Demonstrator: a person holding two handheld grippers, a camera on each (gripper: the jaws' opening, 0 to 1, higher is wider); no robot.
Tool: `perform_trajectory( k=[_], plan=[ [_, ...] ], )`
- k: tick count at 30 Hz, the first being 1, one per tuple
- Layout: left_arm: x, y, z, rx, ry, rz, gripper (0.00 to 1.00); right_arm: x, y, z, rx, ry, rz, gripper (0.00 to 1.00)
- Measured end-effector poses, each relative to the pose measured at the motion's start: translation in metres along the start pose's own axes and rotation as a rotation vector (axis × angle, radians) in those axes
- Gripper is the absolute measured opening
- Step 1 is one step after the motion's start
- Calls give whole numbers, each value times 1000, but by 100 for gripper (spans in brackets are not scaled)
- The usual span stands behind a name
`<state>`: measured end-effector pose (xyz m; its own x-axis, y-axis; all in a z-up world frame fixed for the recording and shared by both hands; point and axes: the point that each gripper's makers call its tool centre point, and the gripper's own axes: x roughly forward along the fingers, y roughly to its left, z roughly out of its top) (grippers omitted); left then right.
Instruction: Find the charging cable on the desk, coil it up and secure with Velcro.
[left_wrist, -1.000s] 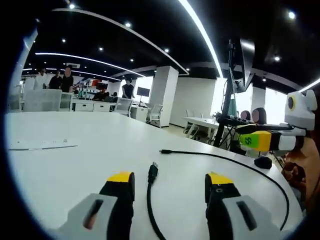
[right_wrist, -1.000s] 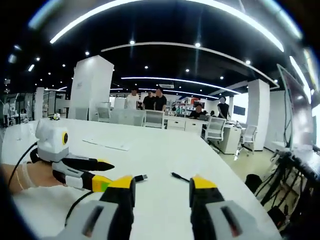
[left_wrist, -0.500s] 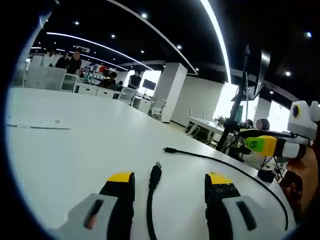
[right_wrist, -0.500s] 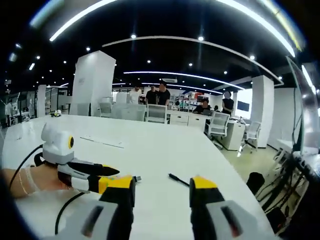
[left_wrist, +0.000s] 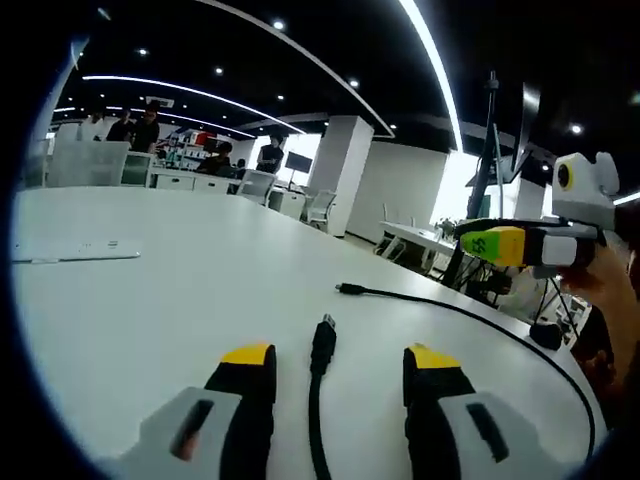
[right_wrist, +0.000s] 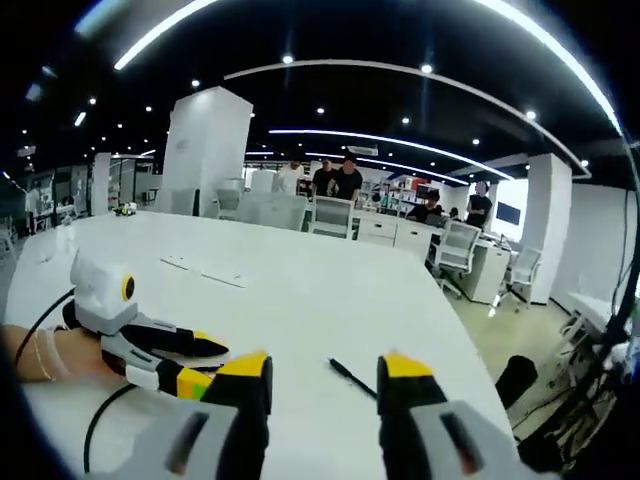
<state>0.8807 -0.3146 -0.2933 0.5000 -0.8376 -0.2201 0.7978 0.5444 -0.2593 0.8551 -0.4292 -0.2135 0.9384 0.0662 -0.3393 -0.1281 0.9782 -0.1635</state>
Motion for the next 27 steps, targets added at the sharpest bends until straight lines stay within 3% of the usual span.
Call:
perform_trajectory(
  k=[6,13,18,24,27],
  plan=[
    [-2,0,-1,28,4,-13,48,28,-9,-20,2,70,30,42],
    [-3,12,1,13,2,22,40,55,-17,-52,-8,164,73,40],
    [-4,16,-2,46,16,38,28,63,-20,-57,-20,186,87,38],
    [-5,15,-3,51,21,45,26,72,-21,-63,-35,207,113,37],
    [-6,17,-5,93,34,61,19,78,-23,-68,-18,206,130,34]
  ],
)
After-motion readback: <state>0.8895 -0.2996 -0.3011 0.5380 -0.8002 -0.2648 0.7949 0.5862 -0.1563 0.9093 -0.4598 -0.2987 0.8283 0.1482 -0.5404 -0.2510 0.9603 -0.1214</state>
